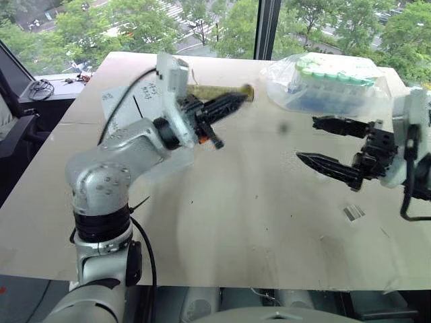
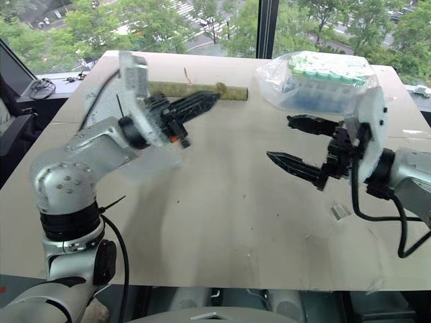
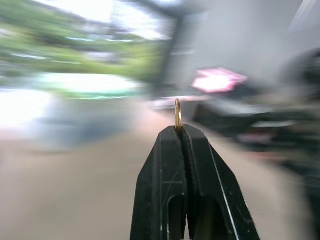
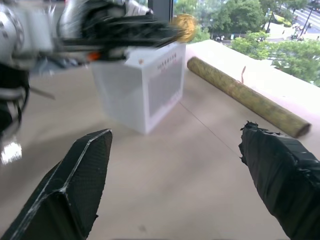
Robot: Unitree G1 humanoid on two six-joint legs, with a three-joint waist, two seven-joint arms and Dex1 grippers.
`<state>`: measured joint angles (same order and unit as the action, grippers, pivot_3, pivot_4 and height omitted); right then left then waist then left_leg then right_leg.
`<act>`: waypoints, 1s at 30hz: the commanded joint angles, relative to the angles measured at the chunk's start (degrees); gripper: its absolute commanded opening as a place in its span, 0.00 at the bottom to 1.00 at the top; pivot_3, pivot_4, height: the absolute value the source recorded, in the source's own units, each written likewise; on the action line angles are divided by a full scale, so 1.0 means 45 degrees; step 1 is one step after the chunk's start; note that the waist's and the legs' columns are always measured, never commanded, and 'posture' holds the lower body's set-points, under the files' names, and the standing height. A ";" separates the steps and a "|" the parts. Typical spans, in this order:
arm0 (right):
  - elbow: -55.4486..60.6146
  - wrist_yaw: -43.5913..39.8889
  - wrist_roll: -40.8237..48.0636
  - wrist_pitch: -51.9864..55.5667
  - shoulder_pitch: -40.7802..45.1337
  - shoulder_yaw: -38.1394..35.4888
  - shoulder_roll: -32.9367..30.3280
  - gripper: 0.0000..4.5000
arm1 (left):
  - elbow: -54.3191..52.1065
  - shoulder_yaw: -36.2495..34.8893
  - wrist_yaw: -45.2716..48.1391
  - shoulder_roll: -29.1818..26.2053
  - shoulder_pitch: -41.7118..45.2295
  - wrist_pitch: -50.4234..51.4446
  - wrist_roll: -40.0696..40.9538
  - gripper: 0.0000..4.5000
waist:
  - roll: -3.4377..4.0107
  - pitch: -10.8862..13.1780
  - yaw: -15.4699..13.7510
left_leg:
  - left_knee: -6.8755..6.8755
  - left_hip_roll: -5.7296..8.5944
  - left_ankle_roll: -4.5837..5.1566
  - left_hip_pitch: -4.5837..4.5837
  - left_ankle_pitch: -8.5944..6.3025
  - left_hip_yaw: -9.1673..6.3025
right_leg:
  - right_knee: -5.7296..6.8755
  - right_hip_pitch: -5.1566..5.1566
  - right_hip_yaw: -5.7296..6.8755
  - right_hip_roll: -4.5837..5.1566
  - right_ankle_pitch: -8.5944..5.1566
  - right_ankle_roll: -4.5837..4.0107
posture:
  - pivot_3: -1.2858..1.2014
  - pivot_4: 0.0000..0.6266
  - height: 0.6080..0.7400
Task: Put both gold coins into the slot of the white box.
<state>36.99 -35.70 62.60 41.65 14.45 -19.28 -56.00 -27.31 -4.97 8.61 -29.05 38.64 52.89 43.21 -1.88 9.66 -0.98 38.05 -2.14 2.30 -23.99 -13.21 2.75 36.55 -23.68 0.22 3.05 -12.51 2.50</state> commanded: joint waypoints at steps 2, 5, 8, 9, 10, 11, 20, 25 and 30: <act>-0.0434 -0.1243 -0.1116 -0.0971 -0.0039 -0.0711 -0.0263 0.99 | -0.0406 0.0837 -0.4304 0.0265 0.1110 0.0361 -0.4353 0.00 | -0.0013 0.0007 0.0028 | 0.0001 -0.0008 0.0000 0.0004 0.0000 0.0002 | 0.0001 -0.0001 -0.0002 -0.0012 0.0001 0.0001 | 0.52 0.24 1.00; -0.0782 -0.1646 -0.1513 -0.1163 0.0192 -0.0548 -0.0229 0.99 | -0.0336 0.0847 -0.6366 0.0923 0.1955 0.1783 -0.6216 0.00 | -0.0016 0.0010 0.0024 | 0.0001 -0.0012 -0.0001 0.0002 0.0000 -0.0001 | 0.0000 -0.0002 0.0004 -0.0014 0.0001 0.0003 | 0.52 0.24 1.00; -0.0982 -0.2002 -0.1842 -0.1289 0.0412 -0.0321 -0.0183 0.99 | -0.0682 0.1005 -0.7171 0.1342 0.2214 0.2827 -0.7440 0.00 | -0.0016 0.0010 0.0034 | -0.0006 -0.0008 -0.0001 0.0001 -0.0001 0.0000 | -0.0003 -0.0002 0.0002 -0.0013 0.0001 0.0005 | 0.52 0.24 1.00; -0.1001 -0.2133 -0.1971 -0.1377 0.0448 -0.0282 -0.0159 0.99 | -0.0840 0.0885 -0.7398 0.1611 0.2226 0.3304 -0.7731 0.00 | -0.0017 0.0010 0.0034 | -0.0012 -0.0008 -0.0002 0.0001 -0.0001 0.0003 | -0.0004 -0.0005 0.0000 -0.0013 0.0001 0.0006 | 0.52 0.24 1.00; -0.1020 -0.2258 -0.1992 -0.1419 0.0510 -0.0297 -0.0131 0.99 | -0.0997 0.0798 -0.7554 0.1808 0.2218 0.3799 -0.8002 0.00 | -0.0017 0.0010 0.0028 | -0.0021 -0.0005 -0.0002 0.0001 0.0000 -0.0001 | -0.0006 -0.0005 0.0003 -0.0013 0.0006 0.0015 | 0.52 0.24 1.00; -0.1048 -0.2360 -0.2012 -0.1443 0.0563 -0.0312 -0.0103 0.99 | -0.1100 0.0734 -0.7611 0.1974 0.2230 0.4143 -0.8223 0.00 | -0.0018 0.0011 0.0027 | -0.0027 -0.0005 -0.0003 0.0001 0.0000 -0.0004 | -0.0008 -0.0006 0.0005 -0.0014 0.0024 0.0046 | 0.52 0.24 1.00; -0.1631 -0.3139 -0.0906 -0.1522 0.2079 -0.0582 0.0321 0.99 | -0.2022 0.0135 -0.7793 0.3314 0.2176 0.6936 -0.9972 0.00 | -0.0022 0.0013 0.0032 | -0.0036 -0.0003 -0.0004 0.0003 0.0001 -0.0011 | -0.0010 -0.0006 0.0014 -0.0013 0.0030 0.0052 | 0.52 0.24 1.00; -0.1911 -0.3451 -0.1221 -0.1538 0.2291 -0.0337 0.0275 0.99 | -0.2252 -0.0092 -0.7550 0.3699 0.1912 0.7637 -1.0651 0.00 | -0.0023 0.0014 0.0026 | -0.0035 -0.0005 -0.0003 0.0001 0.0000 -0.0008 | -0.0012 -0.0005 0.0010 -0.0003 0.0030 0.0050 | 0.52 0.24 1.00; -0.1771 -0.3360 -0.1341 -0.1486 0.2379 -0.0074 0.0454 0.99 | -0.2096 -0.0665 -0.6950 0.4426 0.1869 0.7854 -1.0825 0.00 | -0.0024 0.0014 0.0027 | -0.0036 -0.0007 -0.0003 0.0002 0.0001 -0.0013 | -0.0009 -0.0006 0.0012 -0.0002 0.0030 0.0049 | 0.52 0.24 1.00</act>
<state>28.16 -50.92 56.52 35.53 24.13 -18.97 -53.96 -35.33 -6.94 -23.40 -9.75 46.66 87.93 -4.45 -1.98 9.73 -0.86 37.89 -2.17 2.29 -23.98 -13.21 2.69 36.52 -23.70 0.27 3.04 -12.38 2.72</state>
